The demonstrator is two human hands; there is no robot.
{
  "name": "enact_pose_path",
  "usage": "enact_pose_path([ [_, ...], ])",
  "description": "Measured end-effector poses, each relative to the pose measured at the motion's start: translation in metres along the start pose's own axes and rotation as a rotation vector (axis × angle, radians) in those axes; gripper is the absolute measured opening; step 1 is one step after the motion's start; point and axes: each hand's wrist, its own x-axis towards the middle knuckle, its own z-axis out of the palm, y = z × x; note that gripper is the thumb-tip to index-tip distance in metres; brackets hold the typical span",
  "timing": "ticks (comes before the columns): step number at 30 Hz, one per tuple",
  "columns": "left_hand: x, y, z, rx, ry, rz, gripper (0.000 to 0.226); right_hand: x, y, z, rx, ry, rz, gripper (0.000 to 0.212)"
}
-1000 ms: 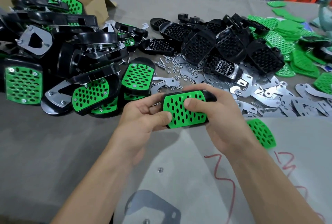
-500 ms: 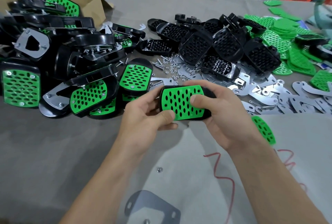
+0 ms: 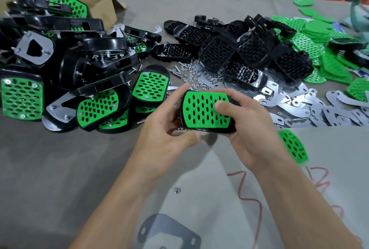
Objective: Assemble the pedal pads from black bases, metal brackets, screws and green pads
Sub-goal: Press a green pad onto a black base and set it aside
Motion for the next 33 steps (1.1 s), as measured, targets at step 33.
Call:
enact_pose_path([
  [33,0.005,0.0,0.003,-0.147,0.235,0.014,0.058,-0.003,-0.002,0.01,-0.504,0.151,-0.239,0.013],
])
